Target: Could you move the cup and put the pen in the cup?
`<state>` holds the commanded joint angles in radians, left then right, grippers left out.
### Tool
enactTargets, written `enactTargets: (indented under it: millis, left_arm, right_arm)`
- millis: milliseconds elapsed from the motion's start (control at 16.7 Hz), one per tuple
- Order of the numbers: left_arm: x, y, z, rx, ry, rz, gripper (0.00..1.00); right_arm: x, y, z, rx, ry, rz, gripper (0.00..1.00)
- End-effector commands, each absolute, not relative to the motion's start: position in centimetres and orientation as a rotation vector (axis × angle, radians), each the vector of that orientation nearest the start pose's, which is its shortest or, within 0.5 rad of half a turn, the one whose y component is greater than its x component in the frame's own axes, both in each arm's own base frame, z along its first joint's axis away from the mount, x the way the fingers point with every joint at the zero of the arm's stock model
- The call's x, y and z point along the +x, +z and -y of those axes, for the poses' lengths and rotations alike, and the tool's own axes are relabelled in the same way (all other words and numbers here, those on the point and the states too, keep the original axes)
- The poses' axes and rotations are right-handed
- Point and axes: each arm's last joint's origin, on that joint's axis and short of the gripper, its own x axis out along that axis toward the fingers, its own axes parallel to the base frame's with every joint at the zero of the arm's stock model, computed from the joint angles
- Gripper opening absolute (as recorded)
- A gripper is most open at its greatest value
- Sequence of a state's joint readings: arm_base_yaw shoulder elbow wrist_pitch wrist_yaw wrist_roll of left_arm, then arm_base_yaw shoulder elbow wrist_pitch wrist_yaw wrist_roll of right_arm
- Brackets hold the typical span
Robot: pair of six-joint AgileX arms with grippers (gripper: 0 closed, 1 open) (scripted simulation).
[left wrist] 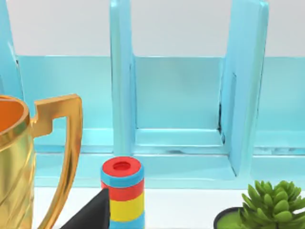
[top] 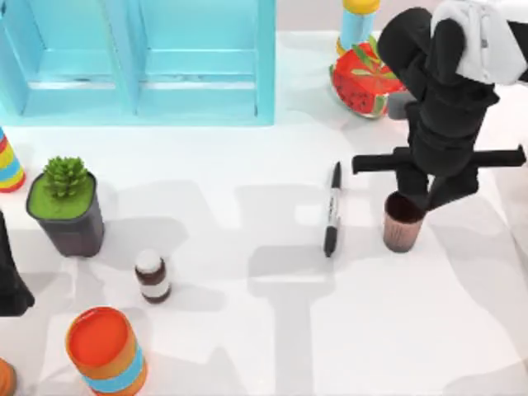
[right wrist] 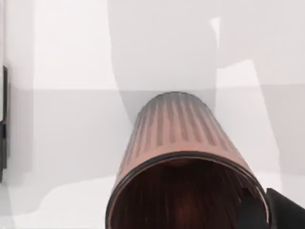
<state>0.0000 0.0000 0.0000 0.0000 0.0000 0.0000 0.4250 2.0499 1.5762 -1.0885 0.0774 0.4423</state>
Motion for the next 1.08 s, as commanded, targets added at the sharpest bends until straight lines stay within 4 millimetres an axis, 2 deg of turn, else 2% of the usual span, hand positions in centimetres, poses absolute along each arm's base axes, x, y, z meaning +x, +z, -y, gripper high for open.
enactTargets:
  millis: [600,1080]
  left_arm:
    - [10.57,16.00,0.12,0.000,0.000,0.000,1.00]
    - [10.57,16.00,0.12,0.000,0.000,0.000,1.00]
  right_arm:
    - [35.82,17.68,-16.38,-0.043,-0.059,-1.530,0.98]
    - [35.82,17.68,-16.38,-0.043,-0.059,-1.530,1.00]
